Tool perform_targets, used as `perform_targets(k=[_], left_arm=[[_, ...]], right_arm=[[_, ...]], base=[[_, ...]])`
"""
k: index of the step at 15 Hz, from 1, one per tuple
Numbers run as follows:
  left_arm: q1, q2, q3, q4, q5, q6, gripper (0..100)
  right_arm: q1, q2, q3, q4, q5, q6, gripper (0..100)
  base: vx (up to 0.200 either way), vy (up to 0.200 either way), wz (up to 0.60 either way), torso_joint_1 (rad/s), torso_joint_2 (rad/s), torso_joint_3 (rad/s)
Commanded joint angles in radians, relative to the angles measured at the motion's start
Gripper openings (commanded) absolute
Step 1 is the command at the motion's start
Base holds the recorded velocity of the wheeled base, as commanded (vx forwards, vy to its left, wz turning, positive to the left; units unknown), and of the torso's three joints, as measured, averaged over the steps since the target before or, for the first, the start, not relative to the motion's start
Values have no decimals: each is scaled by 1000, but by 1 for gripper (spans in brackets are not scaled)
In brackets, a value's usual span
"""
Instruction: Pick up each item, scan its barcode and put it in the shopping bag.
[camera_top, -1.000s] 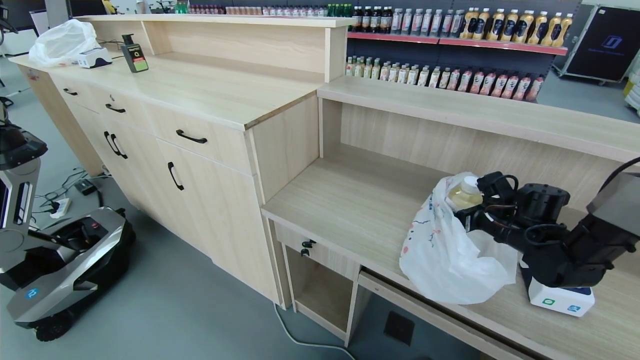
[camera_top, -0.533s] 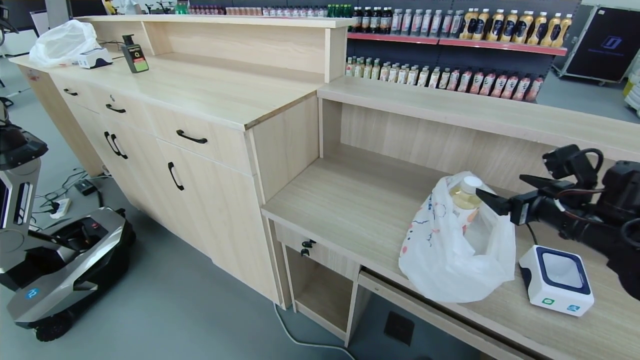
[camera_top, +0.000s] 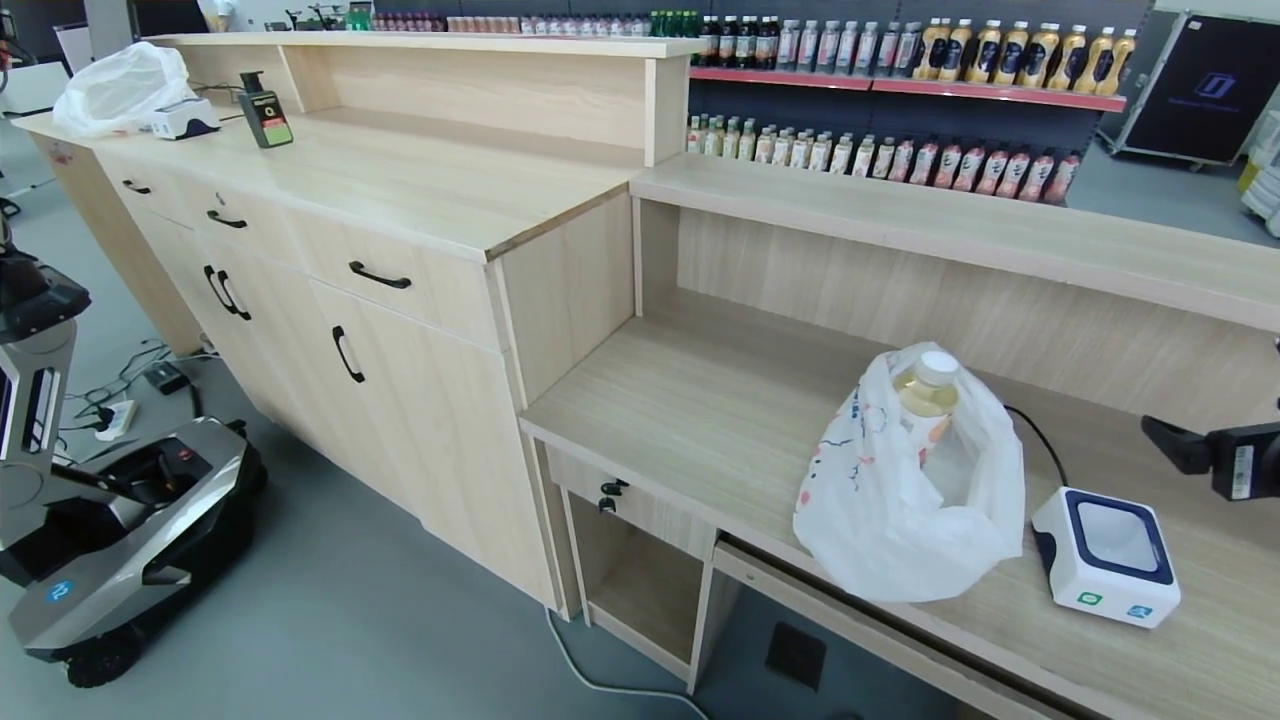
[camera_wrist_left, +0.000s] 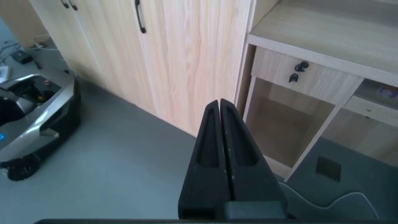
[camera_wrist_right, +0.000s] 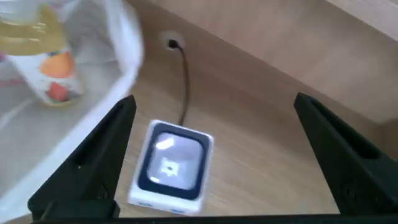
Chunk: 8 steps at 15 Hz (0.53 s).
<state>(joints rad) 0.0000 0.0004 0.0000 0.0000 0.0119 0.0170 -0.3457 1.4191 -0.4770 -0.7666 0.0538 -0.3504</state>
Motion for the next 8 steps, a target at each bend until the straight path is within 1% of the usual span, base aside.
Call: perform_targets(k=[1, 4, 5, 6, 7, 8], left_arm=[[0, 0, 0, 0, 0, 0, 0], [0, 0, 0, 0, 0, 0, 0], [0, 0, 0, 0, 0, 0, 0], [0, 0, 0, 0, 0, 0, 0], [2, 0, 0, 0, 0, 0, 0], [0, 0, 0, 0, 0, 0, 0]], right_arm=[[-68, -72, -5, 32, -98, 11, 100], [-164, -108, -5, 33, -166, 37, 100], [-170, -114, -3, 41, -195, 39, 100], [-171, -108, -2, 49, -213, 82, 100], [-180, -91, -2, 47, -210, 136, 100], [-213, -51, -3, 53, -207, 172, 100]], base=[[0, 0, -600, -2, -2, 2], [0, 0, -600, 4, 4, 1], [0, 0, -600, -2, -2, 2], [0, 0, -600, -2, 2, 2], [0, 0, 0, 0, 0, 0], [0, 0, 0, 0, 0, 0]])
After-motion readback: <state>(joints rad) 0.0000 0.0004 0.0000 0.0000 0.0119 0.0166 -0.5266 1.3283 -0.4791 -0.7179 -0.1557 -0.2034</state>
